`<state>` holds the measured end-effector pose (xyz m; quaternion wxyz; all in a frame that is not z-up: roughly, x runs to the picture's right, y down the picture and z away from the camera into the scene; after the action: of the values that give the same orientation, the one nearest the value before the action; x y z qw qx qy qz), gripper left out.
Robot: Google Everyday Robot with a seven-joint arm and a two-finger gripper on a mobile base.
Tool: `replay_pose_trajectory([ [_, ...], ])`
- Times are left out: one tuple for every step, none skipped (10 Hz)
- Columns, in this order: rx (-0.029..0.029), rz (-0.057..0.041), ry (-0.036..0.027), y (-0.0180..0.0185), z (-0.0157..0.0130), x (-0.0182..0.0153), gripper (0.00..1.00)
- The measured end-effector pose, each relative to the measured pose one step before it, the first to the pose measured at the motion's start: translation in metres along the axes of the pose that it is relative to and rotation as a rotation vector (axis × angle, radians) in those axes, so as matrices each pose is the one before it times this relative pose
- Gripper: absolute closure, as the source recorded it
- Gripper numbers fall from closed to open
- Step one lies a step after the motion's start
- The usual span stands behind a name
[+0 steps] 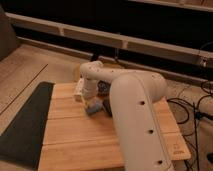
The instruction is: Wipe the white sponge on the table
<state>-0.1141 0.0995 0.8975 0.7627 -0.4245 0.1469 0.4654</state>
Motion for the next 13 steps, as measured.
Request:
replay_pose_trajectory([
  [0.00013,-0.02855,-0.01807,0.00747,-0.00275,-0.01307,0.97],
  [-0.01002,-0.02585,-0.00742,0.01226,-0.00047,-0.00732,0.87],
  [-0.00784,-0.01433,0.00361,0.00869,-0.00048,-0.00066,0.78],
  [-0.00515,-0.00961,0.01342,0.00713,0.00084,0.0037,0.71],
  [-0.00012,0.00015,-0.0019,0.00001,-0.00027,-0.00037,0.68],
  [-0.00002,0.00133,-0.00013,-0.00085,-0.00011,0.00041,0.68],
  [0.0001,-0.00084,0.00018,0.00053,0.00007,-0.00023,0.68],
  [-0.0002,-0.00036,0.00028,0.00029,0.0002,-0.00007,0.68],
  [-0.00019,0.00058,-0.0001,-0.00028,-0.00009,0.00015,0.68],
  [-0.00003,0.00026,-0.0002,-0.00015,-0.00009,0.00004,0.68],
  [-0.00001,0.0006,-0.00012,-0.00035,-0.00008,0.00016,0.68],
  [0.00004,0.0004,-0.00017,-0.00026,-0.00008,0.00008,0.68],
  [0.00008,0.00001,0.00001,-0.00003,0.0,0.00002,0.68],
])
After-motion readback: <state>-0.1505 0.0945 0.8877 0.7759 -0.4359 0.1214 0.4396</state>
